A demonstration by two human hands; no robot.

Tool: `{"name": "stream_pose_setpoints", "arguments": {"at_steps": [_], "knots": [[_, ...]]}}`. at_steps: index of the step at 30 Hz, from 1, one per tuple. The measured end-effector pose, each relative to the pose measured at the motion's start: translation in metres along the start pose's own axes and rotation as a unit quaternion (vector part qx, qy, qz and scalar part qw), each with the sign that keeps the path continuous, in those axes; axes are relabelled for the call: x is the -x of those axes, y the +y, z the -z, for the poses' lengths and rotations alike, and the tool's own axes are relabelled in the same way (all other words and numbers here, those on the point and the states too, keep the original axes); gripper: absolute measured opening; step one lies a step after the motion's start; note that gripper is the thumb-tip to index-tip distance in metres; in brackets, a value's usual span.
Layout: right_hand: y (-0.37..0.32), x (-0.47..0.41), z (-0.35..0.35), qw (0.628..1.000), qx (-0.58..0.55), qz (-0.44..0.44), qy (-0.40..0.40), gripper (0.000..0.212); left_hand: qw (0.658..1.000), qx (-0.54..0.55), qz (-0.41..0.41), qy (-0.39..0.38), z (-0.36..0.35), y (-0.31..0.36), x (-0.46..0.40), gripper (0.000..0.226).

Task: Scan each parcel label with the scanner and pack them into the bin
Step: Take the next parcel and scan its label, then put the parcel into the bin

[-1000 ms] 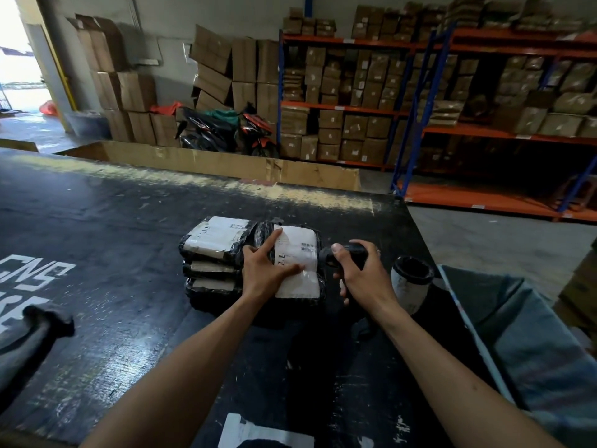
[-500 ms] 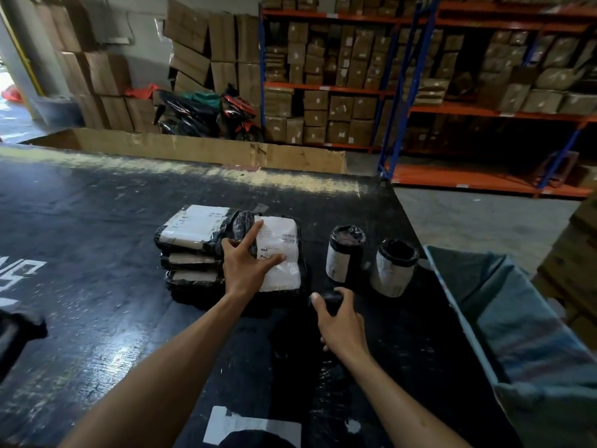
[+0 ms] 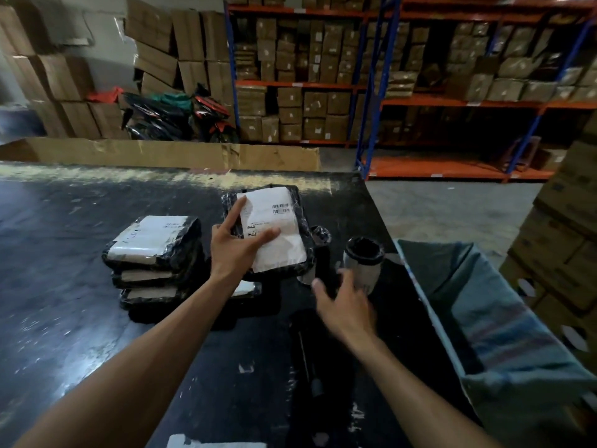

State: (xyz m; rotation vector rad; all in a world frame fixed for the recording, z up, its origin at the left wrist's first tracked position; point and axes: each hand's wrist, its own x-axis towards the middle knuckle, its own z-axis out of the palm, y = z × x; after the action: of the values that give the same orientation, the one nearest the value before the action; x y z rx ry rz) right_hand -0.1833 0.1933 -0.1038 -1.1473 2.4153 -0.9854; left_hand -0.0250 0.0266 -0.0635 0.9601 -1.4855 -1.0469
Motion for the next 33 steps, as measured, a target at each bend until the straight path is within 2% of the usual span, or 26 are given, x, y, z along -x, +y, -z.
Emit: {"name": "stream_pose_setpoints", "arguments": {"at_steps": [3, 4, 6, 10, 12, 14, 17, 19, 21, 24, 26, 29, 33], "knots": [[0.009, -0.038, 0.058, 0.976, -0.171, 0.061, 0.117, 0.038, 0.999, 0.029, -0.027, -0.033, -0.04, 0.018, -0.002, 0.091], [0.014, -0.05, 0.078, 0.966, -0.21, 0.074, 0.129, 0.038, 0.997, 0.045, -0.033, -0.044, -0.058, 0.024, -0.002, 0.091], [0.025, -0.073, 0.115, 0.954, -0.264, 0.095, 0.104, 0.047, 0.994, 0.076, -0.032, -0.072, -0.098, 0.037, -0.002, 0.091], [0.06, -0.112, 0.169, 0.958, -0.259, 0.115, 0.036, 0.048, 0.985, 0.09, -0.02, -0.148, -0.184, 0.055, 0.007, 0.091], [0.086, -0.13, 0.183, 0.966, -0.233, 0.111, 0.018, 0.056, 0.979, 0.089, -0.011, -0.184, -0.227, 0.053, 0.016, 0.083], [0.118, -0.145, 0.19, 0.973, -0.209, 0.101, 0.013, 0.072, 0.972, 0.075, 0.01, -0.222, -0.268, 0.047, 0.029, 0.074], [0.179, -0.163, 0.197, 0.976, -0.209, 0.064, 0.022, 0.077, 0.957, 0.037, 0.051, -0.282, -0.327, 0.028, 0.051, 0.068], [0.224, -0.171, 0.198, 0.976, -0.214, 0.028, 0.018, 0.076, 0.94, -0.013, 0.095, -0.327, -0.357, 0.008, 0.061, 0.076], [0.267, -0.178, 0.196, 0.977, -0.211, -0.014, -0.002, 0.075, 0.921, -0.123, 0.106, -0.355, -0.377, -0.017, 0.066, 0.082], [0.323, -0.192, 0.183, 0.979, -0.19, -0.056, -0.056, 0.074, 0.861, -0.352, 0.041, -0.365, -0.39, -0.061, 0.07, 0.078], [0.356, -0.201, 0.167, 0.977, -0.169, -0.082, -0.105, 0.076, 0.815, -0.439, -0.023, -0.378, -0.392, -0.087, 0.074, 0.077], [0.396, -0.215, 0.136, 0.964, -0.127, -0.121, -0.198, 0.082, 0.782, -0.504, -0.097, -0.353, -0.392, -0.116, 0.08, 0.068], [0.428, -0.221, 0.087, 0.943, -0.069, -0.144, -0.291, 0.086, 0.776, -0.514, -0.138, -0.34, -0.389, -0.126, 0.081, 0.065]]}}
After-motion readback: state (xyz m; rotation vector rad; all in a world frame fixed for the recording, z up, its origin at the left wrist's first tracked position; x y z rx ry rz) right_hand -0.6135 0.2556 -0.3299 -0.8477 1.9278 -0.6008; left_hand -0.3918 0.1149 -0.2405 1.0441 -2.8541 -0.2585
